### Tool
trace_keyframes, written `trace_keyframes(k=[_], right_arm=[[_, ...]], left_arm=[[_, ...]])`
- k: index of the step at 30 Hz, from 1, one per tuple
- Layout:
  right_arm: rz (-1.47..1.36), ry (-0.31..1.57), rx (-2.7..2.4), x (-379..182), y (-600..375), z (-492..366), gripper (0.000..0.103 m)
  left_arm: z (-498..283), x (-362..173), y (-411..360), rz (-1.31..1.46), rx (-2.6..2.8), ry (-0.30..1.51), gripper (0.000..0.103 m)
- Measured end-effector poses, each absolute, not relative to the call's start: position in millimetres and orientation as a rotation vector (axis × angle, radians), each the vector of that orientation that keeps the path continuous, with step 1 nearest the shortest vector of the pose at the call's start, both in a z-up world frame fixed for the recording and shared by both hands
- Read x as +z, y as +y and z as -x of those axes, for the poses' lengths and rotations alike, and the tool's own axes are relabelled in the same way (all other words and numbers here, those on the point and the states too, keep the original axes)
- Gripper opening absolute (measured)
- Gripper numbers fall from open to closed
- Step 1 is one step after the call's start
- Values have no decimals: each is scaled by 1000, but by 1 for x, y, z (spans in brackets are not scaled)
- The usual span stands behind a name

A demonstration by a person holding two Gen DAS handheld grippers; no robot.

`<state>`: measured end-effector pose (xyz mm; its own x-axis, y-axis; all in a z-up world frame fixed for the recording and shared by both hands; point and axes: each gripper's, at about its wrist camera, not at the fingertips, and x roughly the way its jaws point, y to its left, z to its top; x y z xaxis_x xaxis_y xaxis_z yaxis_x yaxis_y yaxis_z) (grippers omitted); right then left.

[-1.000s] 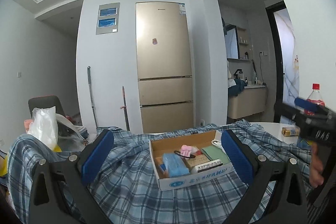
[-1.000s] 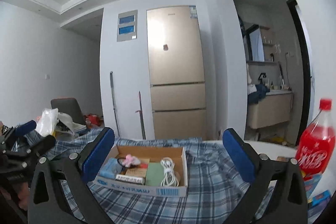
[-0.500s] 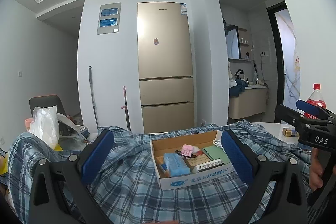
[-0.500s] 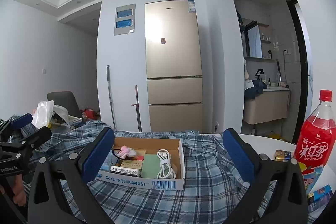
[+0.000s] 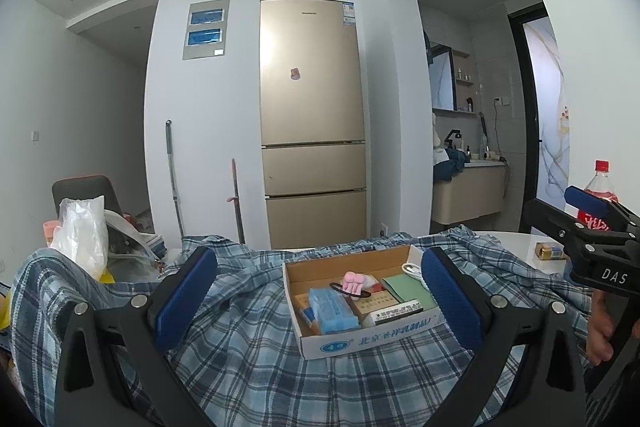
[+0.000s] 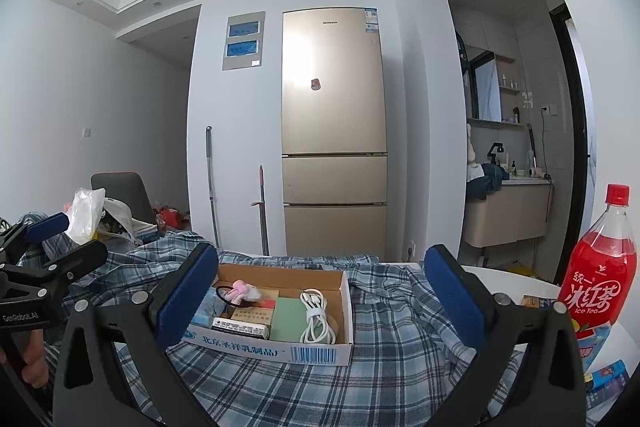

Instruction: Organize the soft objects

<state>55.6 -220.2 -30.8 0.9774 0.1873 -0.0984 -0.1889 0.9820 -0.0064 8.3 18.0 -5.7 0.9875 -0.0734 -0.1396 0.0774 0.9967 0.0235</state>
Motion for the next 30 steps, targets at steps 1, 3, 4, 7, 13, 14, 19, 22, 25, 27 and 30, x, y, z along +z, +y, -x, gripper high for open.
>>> trace_keyframes(k=[1, 3, 4, 7, 13, 14, 19, 22, 25, 27, 30], right_arm=[[15, 97, 189, -31, -220, -56, 103], [13, 98, 187, -31, -220, -56, 103], [11, 99, 187, -31, -220, -56, 103], [7, 102, 185, -30, -221, -57, 103], [7, 102, 184, -30, -221, -58, 103], [8, 100, 184, -29, -221, -58, 103], [7, 99, 182, -30, -221, -58, 103], [8, 99, 183, -31, -220, -58, 103], [11, 95, 183, -30, -220, -57, 103], [15, 92, 183, -30, -219, -56, 103], [15, 91, 182, -30, -219, -56, 103]], left_arm=[[-9, -6, 18, -29, -76, 140, 103], [-8, -6, 19, -29, -76, 140, 103], [-8, -6, 18, -29, -77, 139, 103], [-7, -6, 18, -34, -75, 131, 103], [-7, -7, 18, -37, -74, 128, 103], [-7, -7, 18, -37, -73, 129, 103], [-7, -6, 18, -34, -69, 129, 103], [-5, -5, 18, -35, -67, 122, 103], [-5, -5, 17, -40, -66, 119, 103], [-4, -5, 17, -39, -66, 119, 103], [-4, -5, 17, -38, -66, 119, 103]])
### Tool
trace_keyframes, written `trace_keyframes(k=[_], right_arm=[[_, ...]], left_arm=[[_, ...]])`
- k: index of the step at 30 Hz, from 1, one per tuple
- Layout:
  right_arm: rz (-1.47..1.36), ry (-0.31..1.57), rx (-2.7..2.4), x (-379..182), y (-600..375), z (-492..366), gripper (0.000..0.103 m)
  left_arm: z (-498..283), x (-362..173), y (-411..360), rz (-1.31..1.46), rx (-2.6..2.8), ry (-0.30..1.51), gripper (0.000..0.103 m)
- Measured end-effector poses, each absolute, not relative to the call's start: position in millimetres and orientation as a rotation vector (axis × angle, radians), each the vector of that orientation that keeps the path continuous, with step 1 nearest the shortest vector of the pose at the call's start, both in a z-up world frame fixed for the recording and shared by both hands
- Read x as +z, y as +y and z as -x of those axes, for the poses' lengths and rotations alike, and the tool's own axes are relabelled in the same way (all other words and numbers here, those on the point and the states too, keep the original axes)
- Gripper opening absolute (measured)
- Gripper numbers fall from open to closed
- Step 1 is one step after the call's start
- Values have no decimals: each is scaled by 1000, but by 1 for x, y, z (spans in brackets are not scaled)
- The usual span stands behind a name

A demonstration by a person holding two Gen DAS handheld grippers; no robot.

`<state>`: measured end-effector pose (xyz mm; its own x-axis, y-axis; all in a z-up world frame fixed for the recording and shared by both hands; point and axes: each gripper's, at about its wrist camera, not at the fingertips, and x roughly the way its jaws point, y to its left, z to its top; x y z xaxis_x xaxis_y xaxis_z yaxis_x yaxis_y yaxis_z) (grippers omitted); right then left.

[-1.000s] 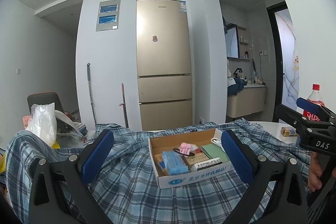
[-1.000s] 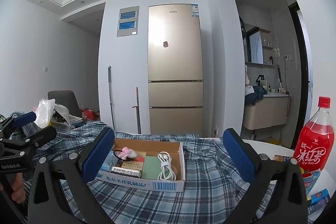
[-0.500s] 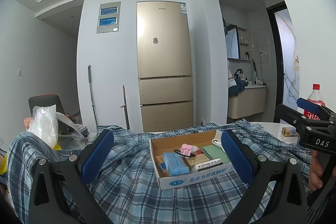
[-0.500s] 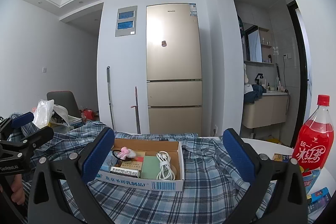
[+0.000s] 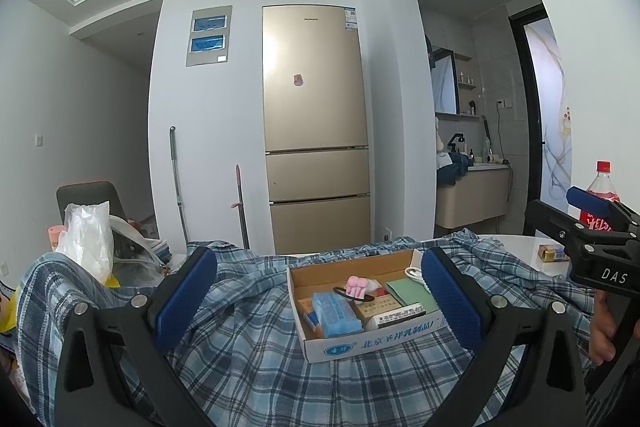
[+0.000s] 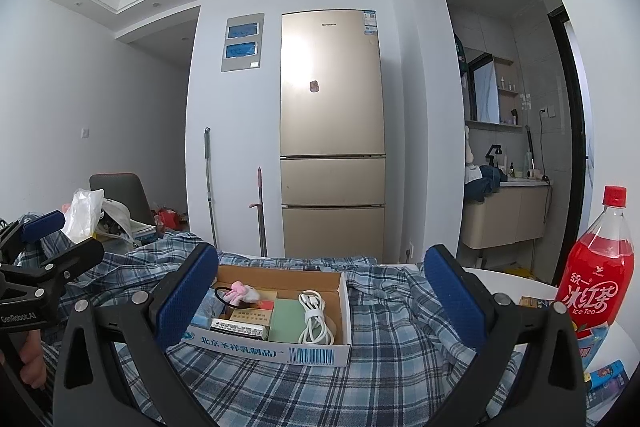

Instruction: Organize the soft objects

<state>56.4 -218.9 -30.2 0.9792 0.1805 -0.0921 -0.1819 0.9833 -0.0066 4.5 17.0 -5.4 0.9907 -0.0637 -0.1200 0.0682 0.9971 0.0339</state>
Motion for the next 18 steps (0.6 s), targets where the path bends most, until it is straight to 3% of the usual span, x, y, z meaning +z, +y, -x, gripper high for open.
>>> trace_keyframes(k=[18], right_arm=[[16, 90, 182, -30, -219, -55, 103]], left_arm=[[-4, -7, 15, -43, -66, 116, 103]])
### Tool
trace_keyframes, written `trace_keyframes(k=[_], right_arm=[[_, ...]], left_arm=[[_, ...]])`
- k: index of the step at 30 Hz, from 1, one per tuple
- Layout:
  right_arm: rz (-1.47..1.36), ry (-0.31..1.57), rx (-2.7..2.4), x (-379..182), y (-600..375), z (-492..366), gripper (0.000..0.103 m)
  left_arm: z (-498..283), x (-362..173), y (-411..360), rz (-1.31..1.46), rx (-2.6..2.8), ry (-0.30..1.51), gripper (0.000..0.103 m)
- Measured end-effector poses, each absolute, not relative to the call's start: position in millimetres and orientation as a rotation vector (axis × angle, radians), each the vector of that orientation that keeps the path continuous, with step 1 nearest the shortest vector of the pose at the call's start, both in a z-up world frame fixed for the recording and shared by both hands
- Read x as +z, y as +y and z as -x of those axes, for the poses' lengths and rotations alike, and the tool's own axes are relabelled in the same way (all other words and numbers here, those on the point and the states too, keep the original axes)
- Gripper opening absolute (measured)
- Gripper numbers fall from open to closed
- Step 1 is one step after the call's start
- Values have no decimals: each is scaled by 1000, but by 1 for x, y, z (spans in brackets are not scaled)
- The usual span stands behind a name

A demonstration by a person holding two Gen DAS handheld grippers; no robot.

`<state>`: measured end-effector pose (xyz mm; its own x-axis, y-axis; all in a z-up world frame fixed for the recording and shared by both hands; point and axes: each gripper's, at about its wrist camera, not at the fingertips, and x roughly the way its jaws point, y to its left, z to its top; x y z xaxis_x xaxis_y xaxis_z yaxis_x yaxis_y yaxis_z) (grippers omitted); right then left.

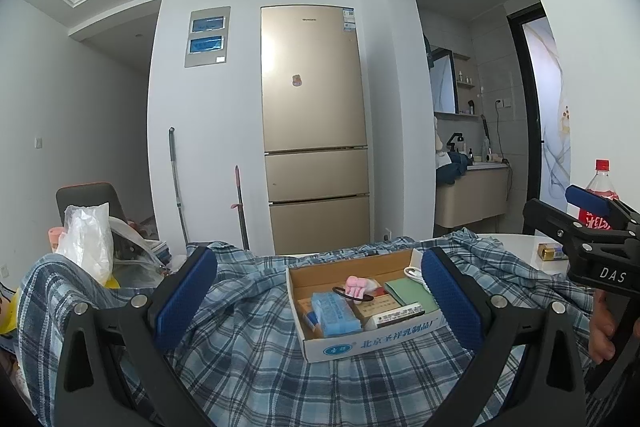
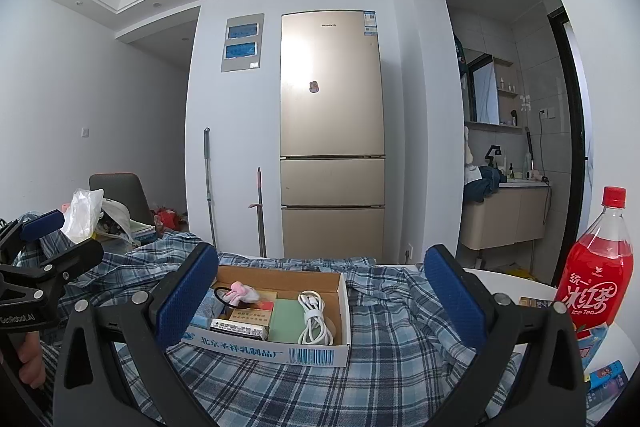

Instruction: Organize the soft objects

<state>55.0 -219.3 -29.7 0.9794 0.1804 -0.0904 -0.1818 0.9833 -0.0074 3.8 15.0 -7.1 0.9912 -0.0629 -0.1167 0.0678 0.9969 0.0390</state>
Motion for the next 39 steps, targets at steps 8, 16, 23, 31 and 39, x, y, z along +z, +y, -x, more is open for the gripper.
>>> trace_keyframes(k=[8, 16, 23, 31, 39], right_arm=[[17, 85, 183, -29, -220, -54, 103], [17, 86, 184, -29, -219, -55, 103], [17, 87, 183, -30, -219, -54, 103], [17, 85, 183, -30, -219, -54, 103], [18, 85, 183, -30, -219, -54, 103]], left_arm=[[-4, -7, 15, -44, -66, 116, 103], [-4, -10, 14, -49, -68, 116, 103], [-3, -11, 14, -49, -67, 116, 103], [-4, -10, 14, -49, -67, 117, 103], [-4, -10, 14, -49, -67, 119, 103]])
